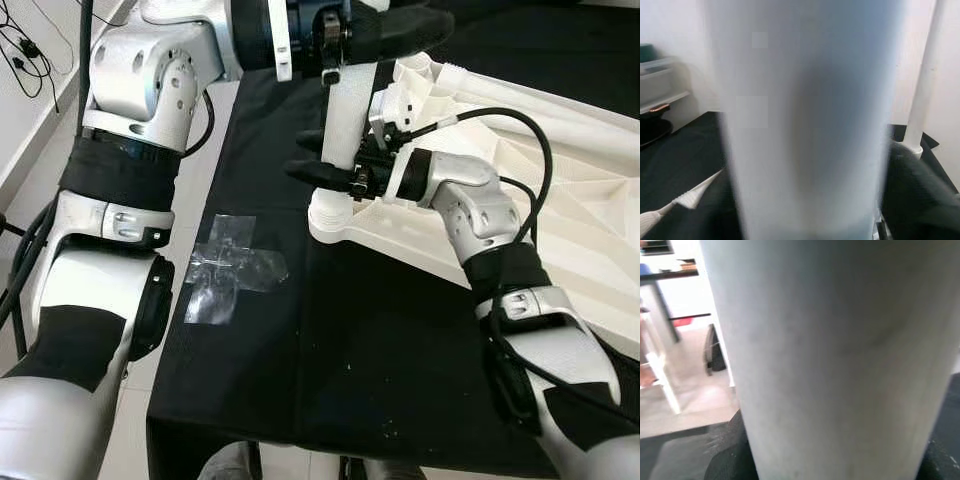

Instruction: Building children table

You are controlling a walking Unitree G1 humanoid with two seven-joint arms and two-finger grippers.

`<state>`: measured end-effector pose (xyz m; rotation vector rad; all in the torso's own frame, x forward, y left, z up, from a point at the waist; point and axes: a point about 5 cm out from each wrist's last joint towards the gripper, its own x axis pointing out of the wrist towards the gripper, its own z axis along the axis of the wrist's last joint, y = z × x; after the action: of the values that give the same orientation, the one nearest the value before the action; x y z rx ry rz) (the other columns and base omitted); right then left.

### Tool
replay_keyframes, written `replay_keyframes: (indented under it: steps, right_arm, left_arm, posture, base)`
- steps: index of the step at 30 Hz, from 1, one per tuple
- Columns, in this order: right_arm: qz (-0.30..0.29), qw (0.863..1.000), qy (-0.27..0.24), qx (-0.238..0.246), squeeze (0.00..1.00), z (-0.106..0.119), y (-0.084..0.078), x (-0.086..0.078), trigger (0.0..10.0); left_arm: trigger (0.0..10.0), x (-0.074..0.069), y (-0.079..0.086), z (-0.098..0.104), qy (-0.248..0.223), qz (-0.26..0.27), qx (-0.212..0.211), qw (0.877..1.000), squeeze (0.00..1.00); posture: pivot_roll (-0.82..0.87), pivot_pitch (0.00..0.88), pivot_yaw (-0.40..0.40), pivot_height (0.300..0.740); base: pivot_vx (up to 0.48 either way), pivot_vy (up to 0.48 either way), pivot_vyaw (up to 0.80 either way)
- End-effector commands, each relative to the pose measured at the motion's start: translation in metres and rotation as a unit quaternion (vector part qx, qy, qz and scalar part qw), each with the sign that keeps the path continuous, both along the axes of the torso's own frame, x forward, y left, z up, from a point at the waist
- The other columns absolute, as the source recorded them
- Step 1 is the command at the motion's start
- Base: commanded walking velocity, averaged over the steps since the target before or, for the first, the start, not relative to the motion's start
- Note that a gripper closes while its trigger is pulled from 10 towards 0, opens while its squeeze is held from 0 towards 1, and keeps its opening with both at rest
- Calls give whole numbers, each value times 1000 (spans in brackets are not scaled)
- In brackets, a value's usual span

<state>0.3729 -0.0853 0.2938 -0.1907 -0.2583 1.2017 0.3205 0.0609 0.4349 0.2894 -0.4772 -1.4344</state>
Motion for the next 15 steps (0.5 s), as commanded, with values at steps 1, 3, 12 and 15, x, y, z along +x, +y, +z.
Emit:
replay_keyframes:
  steps: [1,3,12,15]
  right_arm:
    - [-94,995,37,-28,0,-28,28,-2,0]
    - [-221,974,45,-1,0,-45,22,-12,0]
    - [-371,926,63,28,0,-77,18,-60,0]
    - [-369,926,65,41,0,-75,25,-59,0]
  left_arm:
    - [10000,-11,-24,-4,-8,-46,29,998,0]
    - [10000,-12,-22,-4,-6,-46,31,998,0]
    - [10000,-13,-16,-9,3,-50,47,998,0]
    - [10000,-15,-18,-8,-1,-52,44,998,0]
  posture:
    - [55,319,-35,740]
    - [63,319,-40,740]
    - [50,318,-29,740]
    - [49,302,-31,740]
  base:
    - [0,0,0]
    - [0,0,0]
    - [0,0,0]
    - [0,0,0]
